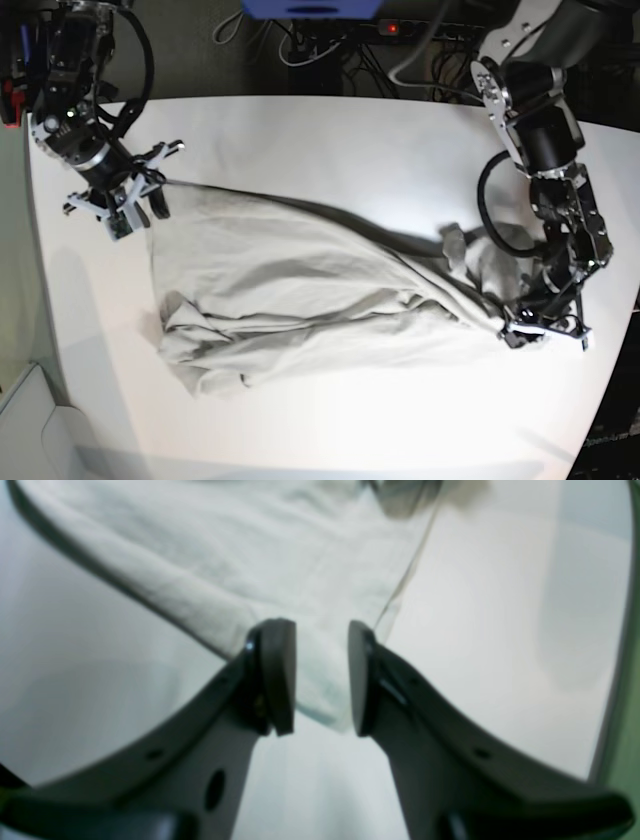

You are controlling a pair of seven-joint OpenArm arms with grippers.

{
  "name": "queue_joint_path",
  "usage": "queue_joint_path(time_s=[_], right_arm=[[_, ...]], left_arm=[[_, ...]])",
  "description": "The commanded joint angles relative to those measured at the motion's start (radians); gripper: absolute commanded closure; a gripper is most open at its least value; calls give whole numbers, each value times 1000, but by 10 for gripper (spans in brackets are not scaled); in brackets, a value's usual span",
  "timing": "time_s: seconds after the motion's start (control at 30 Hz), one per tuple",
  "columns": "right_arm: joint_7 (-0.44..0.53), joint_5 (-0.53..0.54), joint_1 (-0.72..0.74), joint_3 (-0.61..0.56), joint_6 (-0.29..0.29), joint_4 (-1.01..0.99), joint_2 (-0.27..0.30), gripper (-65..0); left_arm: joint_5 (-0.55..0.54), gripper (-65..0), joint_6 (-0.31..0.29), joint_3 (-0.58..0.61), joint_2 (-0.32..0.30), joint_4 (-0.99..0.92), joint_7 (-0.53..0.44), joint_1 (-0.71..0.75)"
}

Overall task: Layout the t-shirt on the table in an organized manner, then fold the t-shirt properly
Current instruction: 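Pull the folded shirt corner with the left gripper toward the shirt's middle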

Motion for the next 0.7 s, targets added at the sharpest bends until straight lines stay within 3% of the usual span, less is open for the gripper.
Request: queue_joint_path(time_s=[0.0,0.13,0.23,0.33,0.43,0.67], right_arm=[[28,11,0,4,7,17,9,-206],[30,10,-29,4,7,17,9,-225],[30,10,-32,4,7,17,9,-224],[30,10,-32,4,7,17,9,-224],[28,10,-32,4,7,17,9,-224],[28,10,-32,4,7,17,7,-225]], left_arm=[[-4,-234,-5,2,-12,16,-24,-36],[-3,-448,-5,8,-12,14,-21,-30],[-6,-547,-5,2,-26,23,-9,-21],[-40,-623,-5,-3,-44,60,93,24],[-90,-645,-5,-46,-52,148,162,125],[-138,-610,-7,-73,-49,280,162,304]])
